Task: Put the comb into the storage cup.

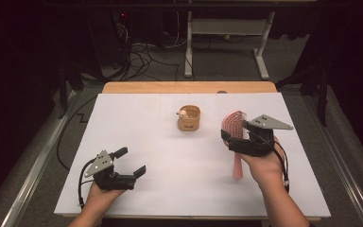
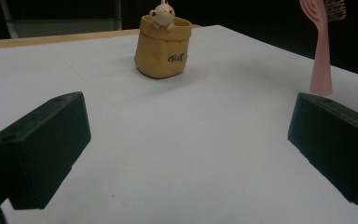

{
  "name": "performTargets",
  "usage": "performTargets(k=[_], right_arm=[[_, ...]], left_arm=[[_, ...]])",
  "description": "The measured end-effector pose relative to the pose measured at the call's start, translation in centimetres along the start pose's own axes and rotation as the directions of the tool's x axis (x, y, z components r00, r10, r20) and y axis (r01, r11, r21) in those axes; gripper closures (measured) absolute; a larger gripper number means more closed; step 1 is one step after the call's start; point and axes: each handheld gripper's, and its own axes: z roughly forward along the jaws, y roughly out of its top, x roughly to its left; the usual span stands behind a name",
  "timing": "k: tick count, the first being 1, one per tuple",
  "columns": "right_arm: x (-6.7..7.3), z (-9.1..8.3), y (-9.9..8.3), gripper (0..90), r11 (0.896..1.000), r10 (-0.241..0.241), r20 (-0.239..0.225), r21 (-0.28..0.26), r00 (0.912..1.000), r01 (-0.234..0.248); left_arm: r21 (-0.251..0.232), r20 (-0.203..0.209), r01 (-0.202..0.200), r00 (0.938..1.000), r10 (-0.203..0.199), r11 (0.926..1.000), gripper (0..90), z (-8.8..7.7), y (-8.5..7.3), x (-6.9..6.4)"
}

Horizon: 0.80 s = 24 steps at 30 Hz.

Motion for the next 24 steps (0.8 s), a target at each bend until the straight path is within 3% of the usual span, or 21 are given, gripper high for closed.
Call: performTargets(k=[11, 24], right_arm=[[-0.22, 0.11, -0.22, 20.5, 0.994, -0.002, 0.007, -0.105, 1.0, 0.002], [-0.09, 0.38, 0.1, 20.5, 0.987, -0.001, 0.022, -0.159, 0.9998, 0.004]], left_arm=[[-0.01, 0.002, -0.005, 1.0, 0.005, 0.9999, 0.0, 0.15, 0.06, -0.01], [-0.002, -0.011, -0.033, 0.9994, 0.033, 0.9994, 0.0, 0.16, 0.06, -0.1]])
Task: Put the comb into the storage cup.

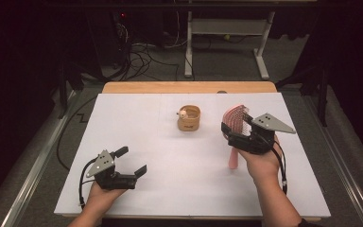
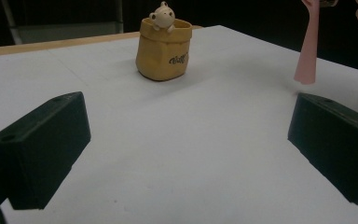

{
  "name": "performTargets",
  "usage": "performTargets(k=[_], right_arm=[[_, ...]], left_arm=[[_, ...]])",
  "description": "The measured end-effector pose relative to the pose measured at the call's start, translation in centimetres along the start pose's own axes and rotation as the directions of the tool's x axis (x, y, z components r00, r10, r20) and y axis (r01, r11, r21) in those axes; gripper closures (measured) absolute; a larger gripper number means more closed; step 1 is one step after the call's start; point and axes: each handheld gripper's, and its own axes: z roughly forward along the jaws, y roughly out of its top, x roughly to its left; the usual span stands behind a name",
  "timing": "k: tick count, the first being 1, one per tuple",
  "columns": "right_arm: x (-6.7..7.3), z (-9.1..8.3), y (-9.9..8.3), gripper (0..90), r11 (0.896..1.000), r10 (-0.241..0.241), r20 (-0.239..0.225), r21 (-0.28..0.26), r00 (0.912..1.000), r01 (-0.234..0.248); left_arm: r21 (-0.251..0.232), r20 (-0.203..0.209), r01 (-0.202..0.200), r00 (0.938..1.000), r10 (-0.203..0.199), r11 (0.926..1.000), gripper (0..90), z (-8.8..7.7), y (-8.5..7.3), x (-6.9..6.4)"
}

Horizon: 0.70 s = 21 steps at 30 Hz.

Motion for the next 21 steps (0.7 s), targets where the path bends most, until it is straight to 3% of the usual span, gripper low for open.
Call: performTargets(k=[9, 21], right_arm=[[0.7, 0.4, 0.4, 20.5, 1.0, -0.028, 0.011, -0.013, 0.9995, 0.028], [1.0, 1.6, 0.8, 20.5, 0.999, -0.025, 0.017, -0.026, 0.9995, 0.026]], left_arm=[[0.011, -0.007, -0.01, 0.9999, 0.01, 0.9999, 0.0, 0.2, 0.0, 0.1], [0.003, 0.004, -0.021, 0.9998, 0.021, 0.9998, 0.0, 0.1, 0.1, -0.2]])
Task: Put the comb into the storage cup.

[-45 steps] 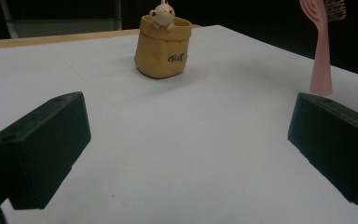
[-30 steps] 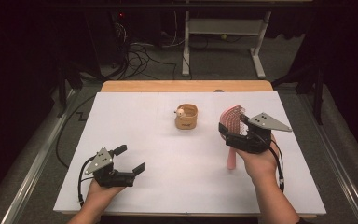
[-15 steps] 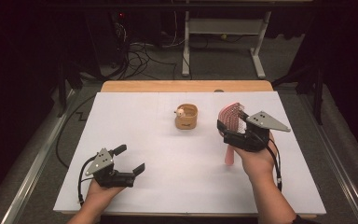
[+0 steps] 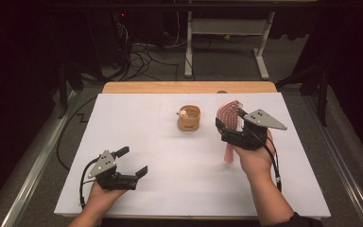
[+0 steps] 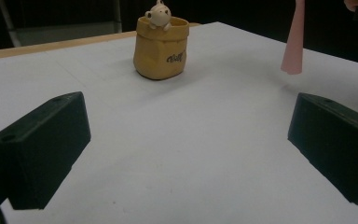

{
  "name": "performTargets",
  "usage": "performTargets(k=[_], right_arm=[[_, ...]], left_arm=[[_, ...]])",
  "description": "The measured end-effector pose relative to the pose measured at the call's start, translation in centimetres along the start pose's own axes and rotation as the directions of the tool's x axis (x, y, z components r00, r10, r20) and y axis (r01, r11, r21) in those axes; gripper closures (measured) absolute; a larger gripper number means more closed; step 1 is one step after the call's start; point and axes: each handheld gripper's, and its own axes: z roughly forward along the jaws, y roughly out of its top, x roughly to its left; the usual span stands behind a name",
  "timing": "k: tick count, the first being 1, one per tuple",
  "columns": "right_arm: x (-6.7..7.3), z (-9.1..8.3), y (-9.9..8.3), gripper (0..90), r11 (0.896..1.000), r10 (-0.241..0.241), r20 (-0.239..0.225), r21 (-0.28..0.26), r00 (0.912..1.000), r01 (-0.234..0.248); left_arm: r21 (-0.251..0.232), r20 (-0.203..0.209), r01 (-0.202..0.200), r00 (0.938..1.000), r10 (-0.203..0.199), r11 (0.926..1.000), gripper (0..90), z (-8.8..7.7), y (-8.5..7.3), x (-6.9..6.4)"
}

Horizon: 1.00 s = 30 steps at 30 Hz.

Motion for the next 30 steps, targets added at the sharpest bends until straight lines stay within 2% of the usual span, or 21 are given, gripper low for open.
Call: performTargets(k=[9, 12, 18, 30], right_arm=[[0.3, 0.6, 0.9, 20.5, 0.999, -0.003, 0.002, -0.032, 1.0, 0.003], [0.2, 0.8, 1.1, 20.5, 0.999, -0.002, 0.016, -0.046, 0.9999, 0.003], [0.0, 1.6, 1.7, 20.5, 0.999, 0.009, 0.018, -0.052, 0.9998, -0.008], [0.4, 3.0, 2.7, 20.5, 0.997, -0.002, 0.02, -0.073, 0.9998, 0.003]], left_arm=[[-0.002, 0.004, 0.002, 1.0, -0.002, 1.0, 0.0, 0.0, -0.1, 0.1], [0.0, 0.005, 0.004, 1.0, -0.004, 1.0, 0.0, 0.0, -0.1, 0.1], [-0.004, 0.012, 0.003, 0.9999, -0.003, 1.0, 0.0, -0.1, -0.1, 0.0], [-0.01, 0.012, 0.009, 0.9999, -0.009, 0.9999, 0.0, 0.0, -0.1, 0.2]])
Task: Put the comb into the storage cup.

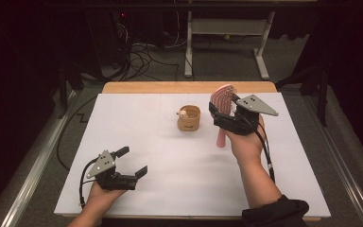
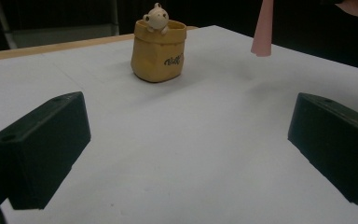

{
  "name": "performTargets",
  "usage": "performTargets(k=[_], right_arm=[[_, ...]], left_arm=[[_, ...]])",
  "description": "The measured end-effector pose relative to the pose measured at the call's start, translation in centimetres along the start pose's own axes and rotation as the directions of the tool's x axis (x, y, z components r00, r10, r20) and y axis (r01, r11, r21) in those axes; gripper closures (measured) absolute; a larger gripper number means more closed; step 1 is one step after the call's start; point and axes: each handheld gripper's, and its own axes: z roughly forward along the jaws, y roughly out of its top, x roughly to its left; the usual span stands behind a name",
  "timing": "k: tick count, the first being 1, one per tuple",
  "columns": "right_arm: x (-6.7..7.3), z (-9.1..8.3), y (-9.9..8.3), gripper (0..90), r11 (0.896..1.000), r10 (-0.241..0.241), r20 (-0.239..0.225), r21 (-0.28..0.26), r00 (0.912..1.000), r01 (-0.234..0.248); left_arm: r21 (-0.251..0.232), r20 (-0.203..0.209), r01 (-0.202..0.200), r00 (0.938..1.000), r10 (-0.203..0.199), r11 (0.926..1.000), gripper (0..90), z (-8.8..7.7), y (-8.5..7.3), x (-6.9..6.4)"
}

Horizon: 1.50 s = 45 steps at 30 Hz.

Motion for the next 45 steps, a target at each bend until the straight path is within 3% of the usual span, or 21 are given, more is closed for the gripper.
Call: performTargets(k=[18, 45], right_arm=[[0.4, 2.2, 1.9, 20.5, 0.998, 0.011, -0.011, -0.059, 0.9999, -0.012], [1.0, 4.5, 4.4, 20.5, 0.993, 0.01, 0.018, -0.119, 0.9998, -0.008]], left_arm=[[-0.001, -0.002, 0.004, 1.0, -0.004, 1.0, 0.0, 0.0, -0.1, 0.1], [-0.005, 0.008, 0.003, 1.0, -0.003, 1.0, 0.0, 0.0, -0.2, 0.2]])
